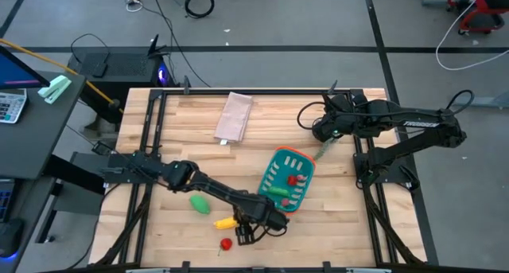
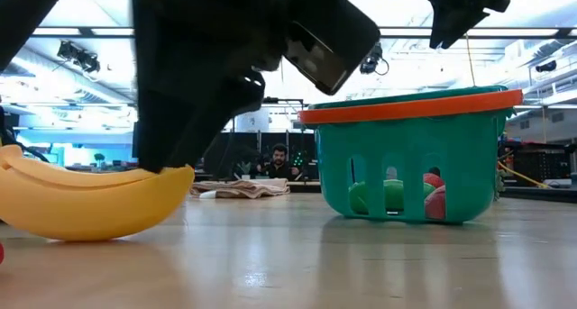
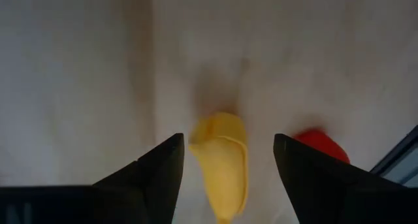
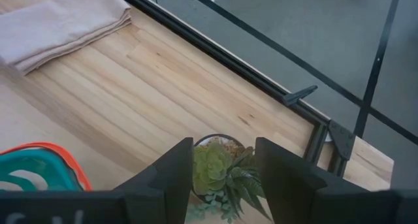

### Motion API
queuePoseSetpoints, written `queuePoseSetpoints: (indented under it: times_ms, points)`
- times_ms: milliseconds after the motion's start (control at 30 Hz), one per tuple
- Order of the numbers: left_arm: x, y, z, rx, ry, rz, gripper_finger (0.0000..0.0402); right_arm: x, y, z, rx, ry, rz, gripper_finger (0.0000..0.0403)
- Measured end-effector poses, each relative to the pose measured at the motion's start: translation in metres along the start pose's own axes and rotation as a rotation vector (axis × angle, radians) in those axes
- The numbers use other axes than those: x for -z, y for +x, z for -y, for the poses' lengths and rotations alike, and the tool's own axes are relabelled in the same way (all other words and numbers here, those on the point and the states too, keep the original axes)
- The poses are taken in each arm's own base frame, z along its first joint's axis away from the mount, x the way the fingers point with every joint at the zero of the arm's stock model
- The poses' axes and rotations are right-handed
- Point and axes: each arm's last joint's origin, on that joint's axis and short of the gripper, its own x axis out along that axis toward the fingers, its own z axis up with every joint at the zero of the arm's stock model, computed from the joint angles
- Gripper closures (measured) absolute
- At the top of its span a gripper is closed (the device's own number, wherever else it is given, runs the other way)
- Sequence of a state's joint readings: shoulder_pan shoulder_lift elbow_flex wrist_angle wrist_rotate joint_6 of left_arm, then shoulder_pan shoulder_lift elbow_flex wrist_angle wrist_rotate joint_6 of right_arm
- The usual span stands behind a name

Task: Pick and placing Produce into tupperware
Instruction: Put the yellow banana into the blue basket

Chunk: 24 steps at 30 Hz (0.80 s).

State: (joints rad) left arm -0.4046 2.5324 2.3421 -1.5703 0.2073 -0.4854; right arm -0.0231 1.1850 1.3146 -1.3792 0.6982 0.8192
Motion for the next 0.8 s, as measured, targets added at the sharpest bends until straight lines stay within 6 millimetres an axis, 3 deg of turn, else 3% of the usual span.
queuePoseSetpoints:
  times_ms: [333,800]
  points:
    - [0.014,0.007,0.023,-0.045,0.011,0.006,0.0158,0.0,0.0,0.0,0.0,0.023,0.0,0.023]
    - [0.019,0.047,0.013,-0.175,0.067,-0.108,0.0159,0.0,0.0,0.0,-0.001,0.028,0.0,0.023]
